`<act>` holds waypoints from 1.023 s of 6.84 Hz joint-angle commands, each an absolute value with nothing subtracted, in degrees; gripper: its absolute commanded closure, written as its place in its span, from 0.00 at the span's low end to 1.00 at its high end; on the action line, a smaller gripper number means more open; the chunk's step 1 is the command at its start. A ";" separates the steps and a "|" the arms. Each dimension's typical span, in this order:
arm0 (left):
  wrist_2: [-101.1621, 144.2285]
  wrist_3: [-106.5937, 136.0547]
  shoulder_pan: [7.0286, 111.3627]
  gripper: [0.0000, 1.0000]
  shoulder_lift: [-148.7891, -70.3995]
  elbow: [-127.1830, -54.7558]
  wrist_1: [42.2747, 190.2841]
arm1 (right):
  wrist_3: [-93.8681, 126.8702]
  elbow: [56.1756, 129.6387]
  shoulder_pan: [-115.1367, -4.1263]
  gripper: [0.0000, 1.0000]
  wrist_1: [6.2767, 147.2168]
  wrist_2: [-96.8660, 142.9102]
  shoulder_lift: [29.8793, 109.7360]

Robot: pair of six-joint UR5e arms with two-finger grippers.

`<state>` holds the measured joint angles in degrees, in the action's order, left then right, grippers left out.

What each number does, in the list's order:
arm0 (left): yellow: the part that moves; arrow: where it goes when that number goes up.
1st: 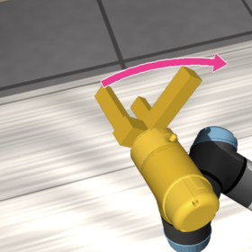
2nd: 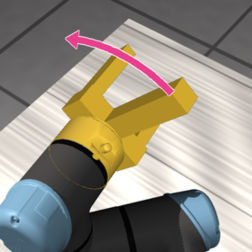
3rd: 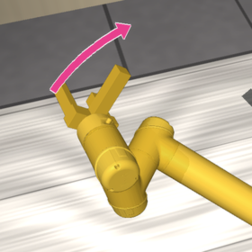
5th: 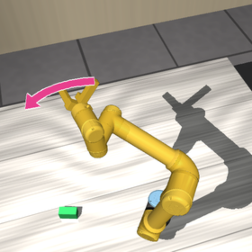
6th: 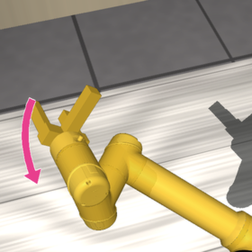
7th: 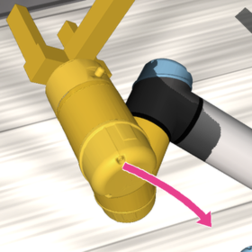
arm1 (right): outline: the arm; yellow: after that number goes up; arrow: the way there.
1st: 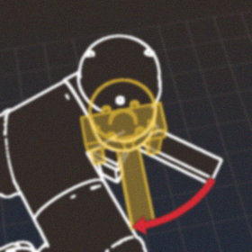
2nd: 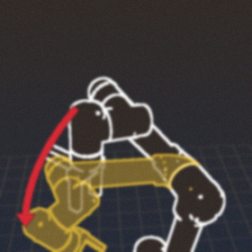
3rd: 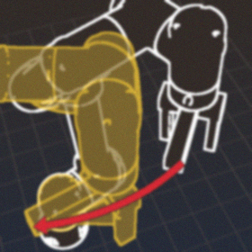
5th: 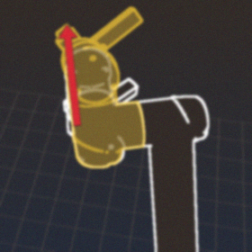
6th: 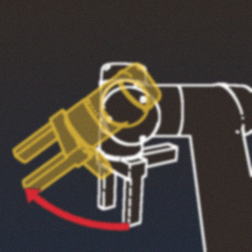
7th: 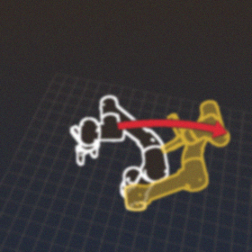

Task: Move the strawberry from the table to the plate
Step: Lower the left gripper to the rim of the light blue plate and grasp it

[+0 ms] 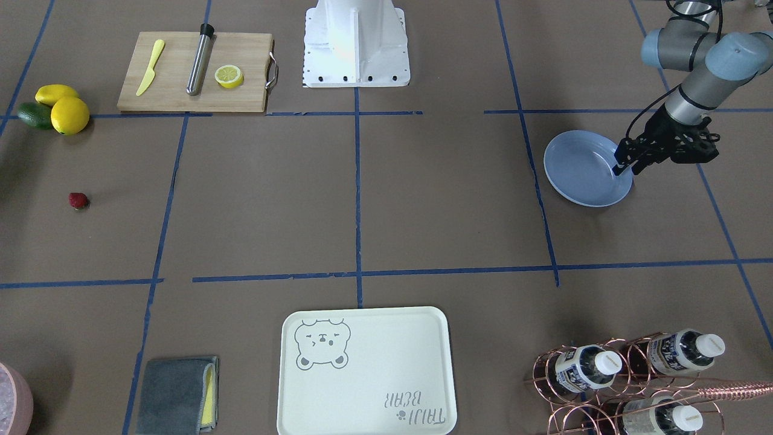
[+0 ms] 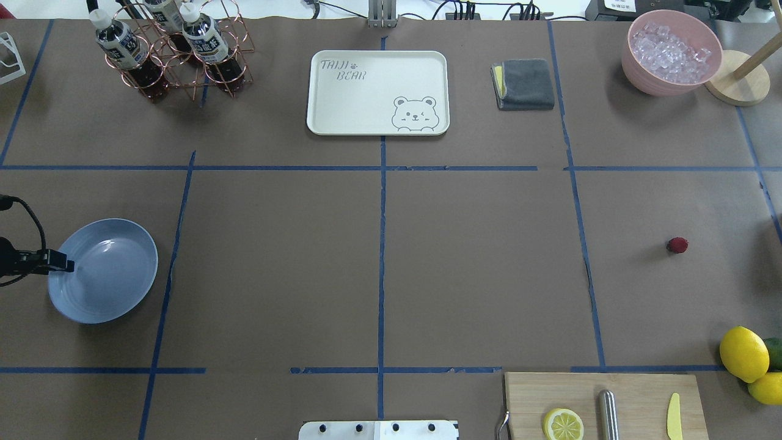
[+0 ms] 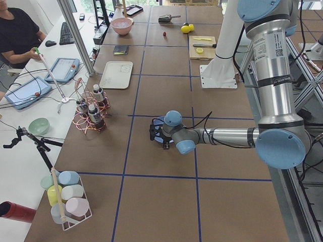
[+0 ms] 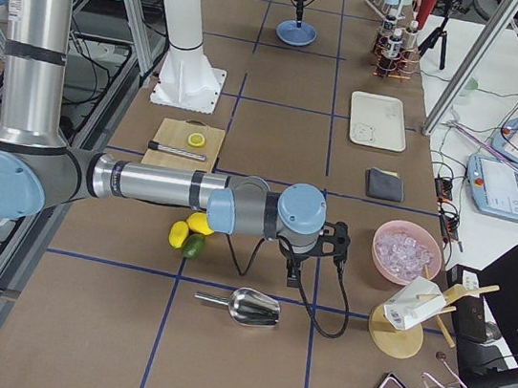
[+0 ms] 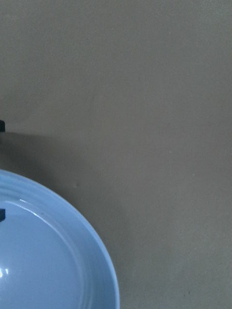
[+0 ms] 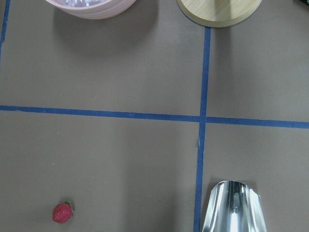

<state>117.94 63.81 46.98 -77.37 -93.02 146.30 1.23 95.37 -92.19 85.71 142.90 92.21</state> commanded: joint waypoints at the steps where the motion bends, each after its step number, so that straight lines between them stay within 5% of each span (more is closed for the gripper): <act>1: 118.38 63.81 46.93 0.88 -77.26 -93.25 146.16 | 1.23 95.45 -92.20 0.00 85.78 142.91 92.29; 2: 118.56 63.81 46.93 1.00 -77.26 -93.69 146.16 | 1.23 95.54 -92.20 0.00 85.78 142.91 92.37; 7: 134.55 63.63 57.00 1.00 -73.73 -102.57 145.46 | 1.23 95.27 -92.20 0.00 85.78 142.74 92.29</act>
